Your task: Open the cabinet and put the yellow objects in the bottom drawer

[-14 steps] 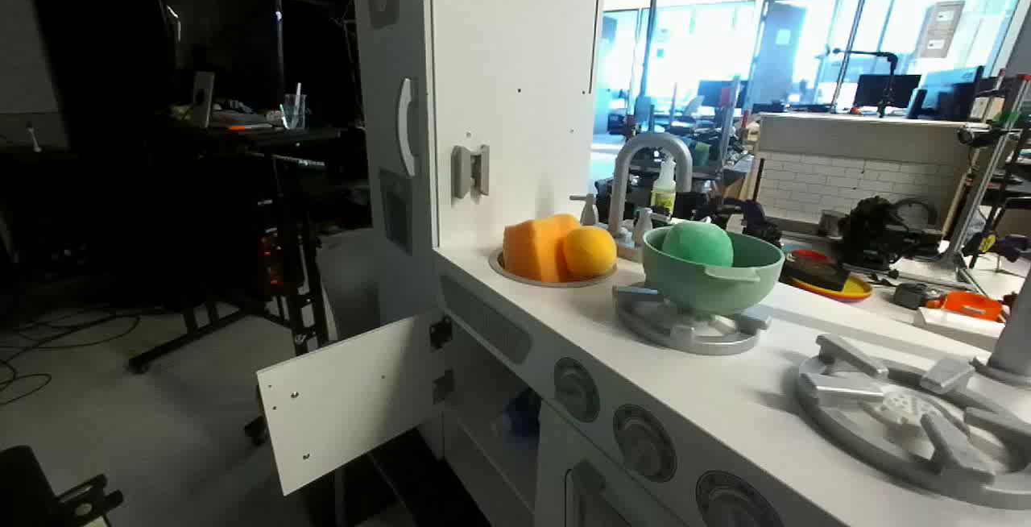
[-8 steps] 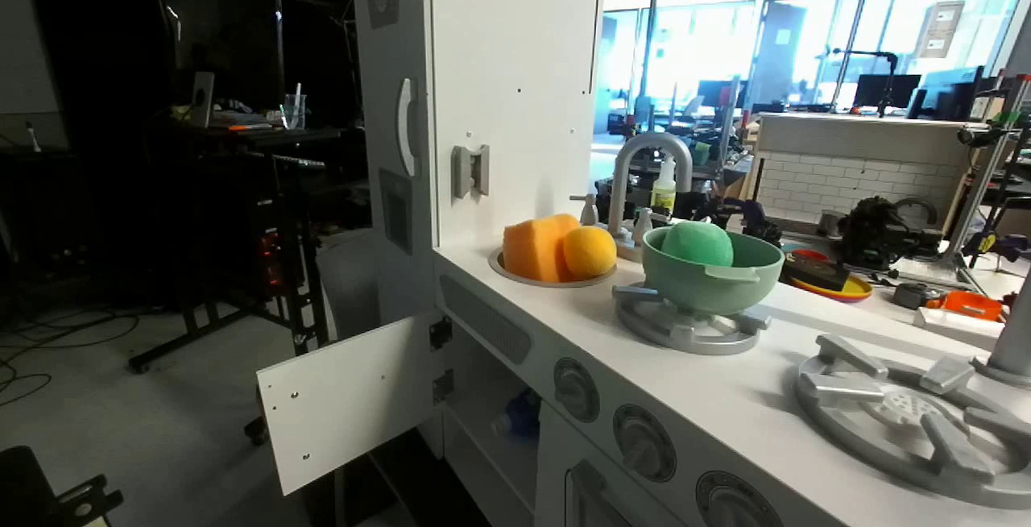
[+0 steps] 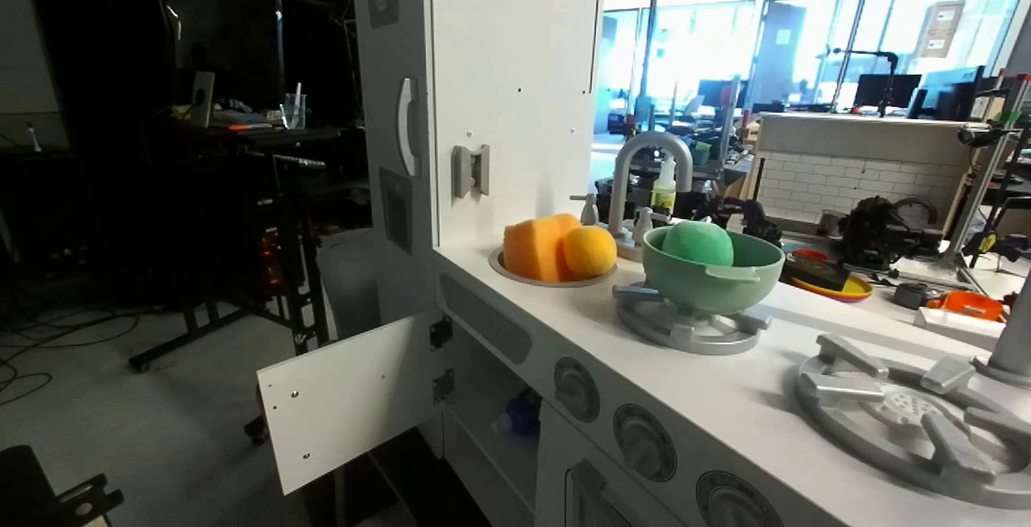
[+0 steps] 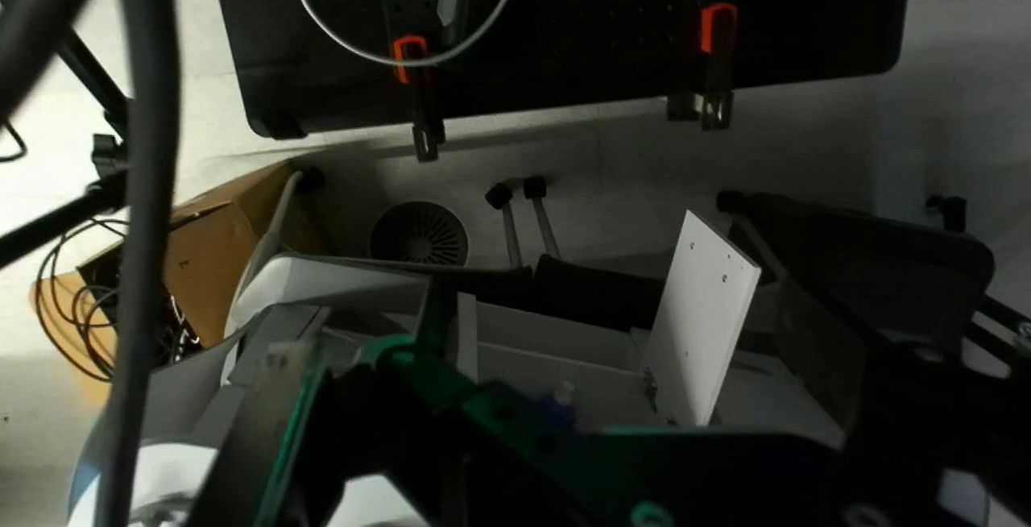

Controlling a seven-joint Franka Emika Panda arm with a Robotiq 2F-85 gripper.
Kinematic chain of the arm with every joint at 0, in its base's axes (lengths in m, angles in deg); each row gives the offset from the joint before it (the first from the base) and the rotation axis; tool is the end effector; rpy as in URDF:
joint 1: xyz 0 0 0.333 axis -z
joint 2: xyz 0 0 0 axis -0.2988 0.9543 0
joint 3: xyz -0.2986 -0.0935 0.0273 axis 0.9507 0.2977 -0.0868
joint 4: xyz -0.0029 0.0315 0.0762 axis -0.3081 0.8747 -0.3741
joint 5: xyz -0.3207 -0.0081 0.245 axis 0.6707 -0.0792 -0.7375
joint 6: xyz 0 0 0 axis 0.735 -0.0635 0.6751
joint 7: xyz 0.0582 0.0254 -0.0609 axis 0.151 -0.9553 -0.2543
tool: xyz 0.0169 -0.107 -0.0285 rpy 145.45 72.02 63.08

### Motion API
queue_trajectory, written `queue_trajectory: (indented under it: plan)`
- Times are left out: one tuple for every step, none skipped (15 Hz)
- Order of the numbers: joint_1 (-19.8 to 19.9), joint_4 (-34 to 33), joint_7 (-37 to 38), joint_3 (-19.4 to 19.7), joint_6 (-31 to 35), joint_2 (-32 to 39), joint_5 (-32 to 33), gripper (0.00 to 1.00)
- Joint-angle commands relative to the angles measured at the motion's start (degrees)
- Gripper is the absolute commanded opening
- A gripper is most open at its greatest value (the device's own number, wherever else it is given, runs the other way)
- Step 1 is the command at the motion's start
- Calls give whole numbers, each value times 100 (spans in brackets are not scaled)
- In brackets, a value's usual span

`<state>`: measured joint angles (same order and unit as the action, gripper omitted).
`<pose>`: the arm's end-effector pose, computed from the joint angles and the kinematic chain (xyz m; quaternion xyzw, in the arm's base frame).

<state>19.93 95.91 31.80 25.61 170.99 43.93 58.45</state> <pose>0.3459 -0.0401 0.5094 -0.9996 0.0264 -0.0025 0.0138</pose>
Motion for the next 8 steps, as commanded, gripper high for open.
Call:
queue_trajectory:
  plan:
    - [-86,-846,734,-477,329,1012,-131,100]
    - [-93,-1080,976,-651,468,1276,-59,100]
    - [-87,-1275,1149,-758,558,1511,2,100]
    - [-91,-1564,1376,-891,641,1822,51,100]
    - [-101,-1837,1629,-1045,676,2094,141,100]
    - [-122,-2063,1831,-1156,805,2414,222,100]
    - [-135,-2301,2058,-1257,861,2682,323,100]
    - [-176,-2435,2334,-1394,1070,2950,482,100]
